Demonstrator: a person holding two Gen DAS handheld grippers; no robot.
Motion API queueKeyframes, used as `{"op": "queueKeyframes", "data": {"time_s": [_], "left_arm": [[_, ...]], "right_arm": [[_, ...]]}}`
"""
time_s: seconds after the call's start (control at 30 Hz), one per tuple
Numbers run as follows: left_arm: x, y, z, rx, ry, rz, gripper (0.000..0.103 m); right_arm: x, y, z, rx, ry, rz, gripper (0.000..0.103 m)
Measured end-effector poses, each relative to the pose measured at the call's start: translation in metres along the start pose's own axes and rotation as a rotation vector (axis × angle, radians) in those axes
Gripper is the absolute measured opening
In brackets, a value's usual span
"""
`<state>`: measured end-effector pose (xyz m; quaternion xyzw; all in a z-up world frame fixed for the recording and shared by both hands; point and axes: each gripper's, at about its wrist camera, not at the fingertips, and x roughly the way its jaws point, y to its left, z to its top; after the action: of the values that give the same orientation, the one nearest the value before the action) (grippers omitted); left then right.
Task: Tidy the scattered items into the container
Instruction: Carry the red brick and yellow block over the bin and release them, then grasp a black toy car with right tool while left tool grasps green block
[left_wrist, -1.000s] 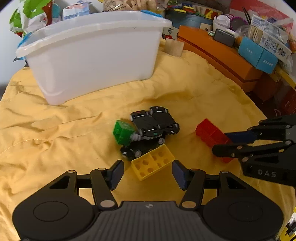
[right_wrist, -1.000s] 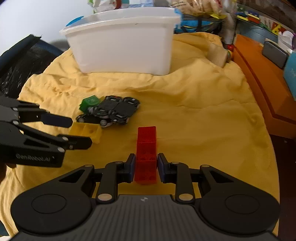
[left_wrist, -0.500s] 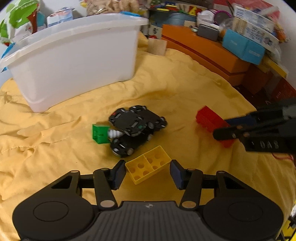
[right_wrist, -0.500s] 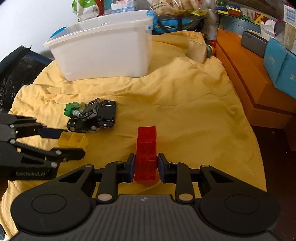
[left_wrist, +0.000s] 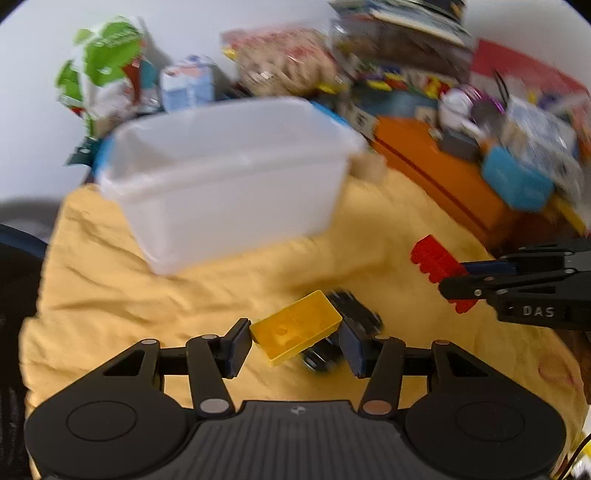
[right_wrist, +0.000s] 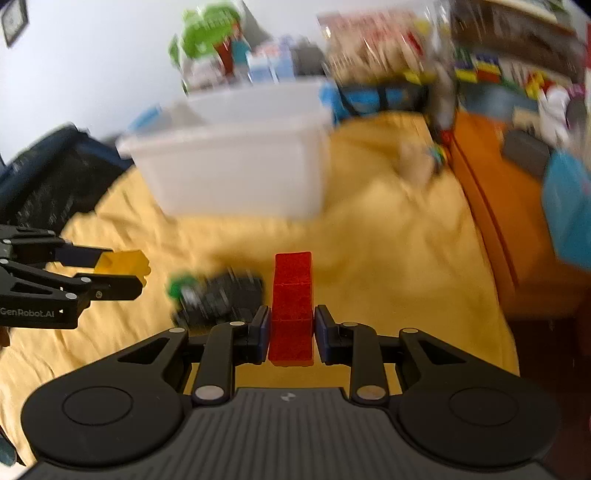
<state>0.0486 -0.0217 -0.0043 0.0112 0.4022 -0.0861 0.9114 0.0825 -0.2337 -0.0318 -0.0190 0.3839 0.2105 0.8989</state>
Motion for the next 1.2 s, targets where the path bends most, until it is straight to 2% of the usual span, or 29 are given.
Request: {"op": "queueKeyframes", "data": {"time_s": [0.23, 0.43, 0.63, 0.93, 0.97, 1.0, 1.03, 1.07, 1.13, 1.2], "left_arm": [[-0.025, 0.048, 0.055, -0.065, -0.017, 0.053, 0.056], [-0.037, 0.077, 0.11, -0.104, -0.074, 0.076, 0.056], [-0.029, 0.086, 0.157, -0.099, -0.096, 0.074, 0.056], [0.019, 0.098, 0.186, -0.113, -0.025, 0.082, 0.056], [0.029, 0.101, 0.187, -0.112, -0.002, 0.096, 0.061], [0.042, 0.104, 0.187, -0.117, 0.033, 0.118, 0.062], [0.054, 0.108, 0.186, -0.127, 0.068, 0.144, 0.062], [0.063, 0.112, 0.184, -0.137, 0.098, 0.166, 0.062], [0.07, 0.117, 0.176, -0.151, 0.126, 0.19, 0.062], [0.061, 0.113, 0.166, -0.133, 0.086, 0.176, 0.062]], "right_arm": [[-0.013, 0.019, 0.078, -0.043, -0.123, 0.068, 0.029], [-0.005, 0.023, 0.137, -0.056, -0.163, 0.088, 0.029], [0.017, 0.021, 0.168, -0.066, -0.136, 0.081, 0.029], [0.061, 0.012, 0.188, -0.046, -0.052, 0.058, 0.029], [0.068, 0.012, 0.191, -0.047, -0.037, 0.045, 0.03], [0.077, 0.011, 0.192, -0.049, -0.014, 0.023, 0.042], [0.084, 0.01, 0.193, -0.047, -0.001, 0.004, 0.058], [0.089, 0.008, 0.193, -0.045, 0.003, -0.01, 0.062], [0.093, 0.005, 0.19, -0.054, 0.01, -0.021, 0.06], [0.084, 0.004, 0.185, -0.053, -0.016, -0.002, 0.06]]}}
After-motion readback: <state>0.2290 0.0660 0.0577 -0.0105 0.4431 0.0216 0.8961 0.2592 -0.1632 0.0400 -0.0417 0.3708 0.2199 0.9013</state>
